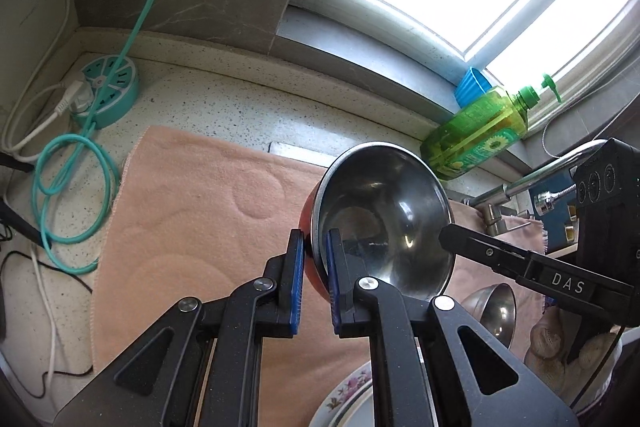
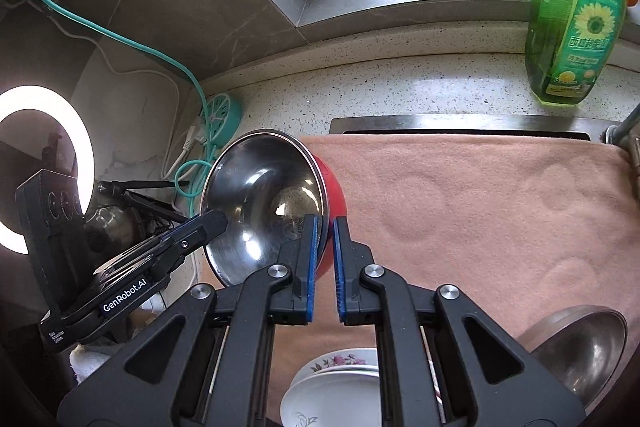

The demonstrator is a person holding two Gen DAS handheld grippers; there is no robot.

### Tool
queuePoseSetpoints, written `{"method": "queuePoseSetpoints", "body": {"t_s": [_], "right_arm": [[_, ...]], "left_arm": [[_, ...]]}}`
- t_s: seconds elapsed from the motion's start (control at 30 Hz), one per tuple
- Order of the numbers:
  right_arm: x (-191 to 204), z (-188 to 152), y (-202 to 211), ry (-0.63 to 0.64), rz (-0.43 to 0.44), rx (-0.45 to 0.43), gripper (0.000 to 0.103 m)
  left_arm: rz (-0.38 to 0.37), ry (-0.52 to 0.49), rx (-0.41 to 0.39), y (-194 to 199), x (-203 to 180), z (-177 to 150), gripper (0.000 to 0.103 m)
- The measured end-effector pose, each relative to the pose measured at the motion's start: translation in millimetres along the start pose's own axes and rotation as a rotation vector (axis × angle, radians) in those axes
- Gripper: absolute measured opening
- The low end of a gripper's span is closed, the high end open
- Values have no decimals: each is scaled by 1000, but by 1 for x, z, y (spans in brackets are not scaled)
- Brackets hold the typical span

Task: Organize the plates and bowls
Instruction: 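Lift the red steel bowl and lower it into the large steel bowl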

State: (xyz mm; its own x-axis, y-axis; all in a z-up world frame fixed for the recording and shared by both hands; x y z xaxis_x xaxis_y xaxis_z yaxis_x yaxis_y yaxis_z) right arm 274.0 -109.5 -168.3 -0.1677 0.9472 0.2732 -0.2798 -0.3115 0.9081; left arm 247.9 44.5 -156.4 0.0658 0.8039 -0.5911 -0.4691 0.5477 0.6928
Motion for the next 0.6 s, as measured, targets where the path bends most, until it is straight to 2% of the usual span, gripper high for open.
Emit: {"method": "queuePoseSetpoints", "body": {"t_s": [0.3, 0.6], "right_arm": [[-56, -36, 53, -3, -2, -33, 7], [-127, -77, 95, -32, -38, -54, 7]], "left_arm": [[-56, -45, 0, -4, -70, -42, 10], [-108, -91, 44, -31, -132, -86, 10]]}}
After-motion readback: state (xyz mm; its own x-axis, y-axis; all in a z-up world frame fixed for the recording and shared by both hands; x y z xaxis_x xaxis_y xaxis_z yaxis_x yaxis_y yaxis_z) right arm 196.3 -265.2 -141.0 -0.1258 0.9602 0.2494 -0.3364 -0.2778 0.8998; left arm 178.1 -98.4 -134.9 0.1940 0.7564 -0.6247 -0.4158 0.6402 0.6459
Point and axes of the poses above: each gripper's, at about its wrist camera, not at the fingertips, and y roughly against the way its jaws point, x to its left, z to its top, the point moved 7 cm from there along -y, roughly the way its jaws point, and after that the axes turned 15 degrees about -z, right-handed, at the moved point
